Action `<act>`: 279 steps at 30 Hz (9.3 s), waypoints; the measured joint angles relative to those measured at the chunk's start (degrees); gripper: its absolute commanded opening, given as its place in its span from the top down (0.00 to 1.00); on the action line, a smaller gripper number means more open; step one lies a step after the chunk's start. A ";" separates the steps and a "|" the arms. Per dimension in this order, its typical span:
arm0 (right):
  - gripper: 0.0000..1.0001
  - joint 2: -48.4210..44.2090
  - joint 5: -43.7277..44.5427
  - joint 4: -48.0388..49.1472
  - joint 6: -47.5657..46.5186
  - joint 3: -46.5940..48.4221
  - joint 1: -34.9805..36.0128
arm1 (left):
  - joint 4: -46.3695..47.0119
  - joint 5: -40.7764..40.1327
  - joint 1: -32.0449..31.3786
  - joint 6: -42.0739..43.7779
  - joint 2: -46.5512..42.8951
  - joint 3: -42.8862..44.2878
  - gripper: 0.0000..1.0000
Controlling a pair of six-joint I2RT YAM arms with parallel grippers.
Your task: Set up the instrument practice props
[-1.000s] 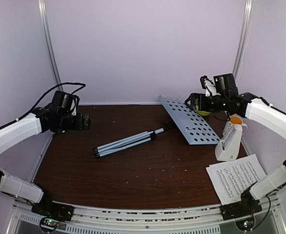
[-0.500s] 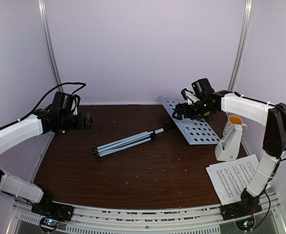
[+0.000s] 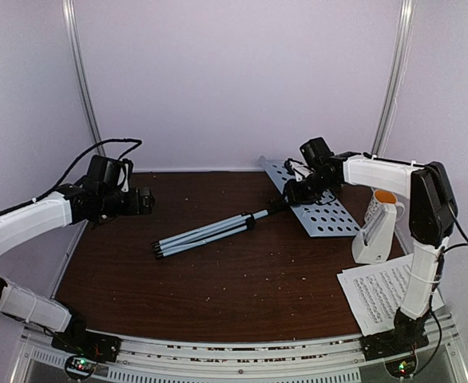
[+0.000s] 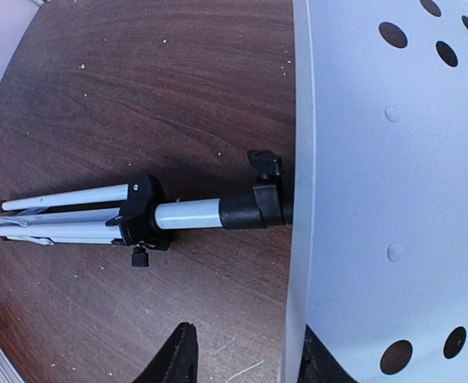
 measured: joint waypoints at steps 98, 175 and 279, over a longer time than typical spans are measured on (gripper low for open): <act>1.00 -35.28 45.42 6.49 -59.41 3.54 42.66 | 46.64 -5.60 -33.44 20.50 4.26 -11.61 0.42; 0.42 -32.54 45.83 17.70 -69.40 12.87 47.23 | 45.62 -6.43 -31.08 37.33 17.97 -0.59 1.00; 1.00 -15.23 -5.33 42.95 -37.18 -21.62 17.31 | 32.85 9.86 -23.52 38.14 5.03 -6.95 1.00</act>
